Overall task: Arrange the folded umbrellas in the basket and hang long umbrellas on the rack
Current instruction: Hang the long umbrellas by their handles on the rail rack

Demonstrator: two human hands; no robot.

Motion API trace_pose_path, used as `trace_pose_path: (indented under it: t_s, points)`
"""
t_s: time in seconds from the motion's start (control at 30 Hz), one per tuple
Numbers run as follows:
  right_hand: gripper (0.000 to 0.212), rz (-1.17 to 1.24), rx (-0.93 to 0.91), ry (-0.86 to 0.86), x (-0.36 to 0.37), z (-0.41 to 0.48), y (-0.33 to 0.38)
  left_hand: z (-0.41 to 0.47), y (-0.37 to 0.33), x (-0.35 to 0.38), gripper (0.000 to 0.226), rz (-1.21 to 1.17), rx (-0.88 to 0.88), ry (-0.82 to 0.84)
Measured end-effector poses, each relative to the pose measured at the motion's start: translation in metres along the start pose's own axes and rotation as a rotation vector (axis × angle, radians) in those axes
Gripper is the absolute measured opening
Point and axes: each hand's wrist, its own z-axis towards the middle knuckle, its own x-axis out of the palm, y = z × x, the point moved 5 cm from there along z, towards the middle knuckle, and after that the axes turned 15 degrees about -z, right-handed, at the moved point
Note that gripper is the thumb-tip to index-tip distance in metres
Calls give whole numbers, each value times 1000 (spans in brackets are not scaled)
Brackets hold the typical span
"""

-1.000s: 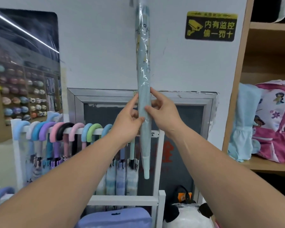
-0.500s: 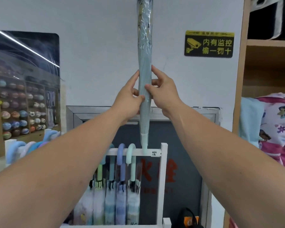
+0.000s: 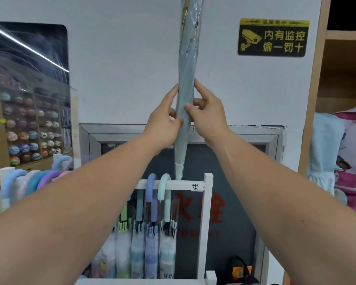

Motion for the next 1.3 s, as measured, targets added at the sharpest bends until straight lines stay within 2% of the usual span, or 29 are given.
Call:
trace_pose_path:
  t_s: [0.23,0.4,0.53,0.73,0.9,1.3]
  points:
    - [71,-66,61,145,11,-30,-41,-34,44,9,84,-31,-84,24]
    - [44,-176,107,166,16,-36,-56,-52,66,14,87,17,-135,88]
    - [35,-169,122,236,18,-43,-59,-60,75,14,82,38,-159,60]
    - [28,-169,121,362,15,-52,-55,-52,72,11,59,-54,-199,74]
    - [27,-141,105,379,20,-56,-53,-31,57,9,52,-171,-150,23]
    - [29,-235,36,286,9,-40,-53,-12,47,19,46,-214,-114,13]
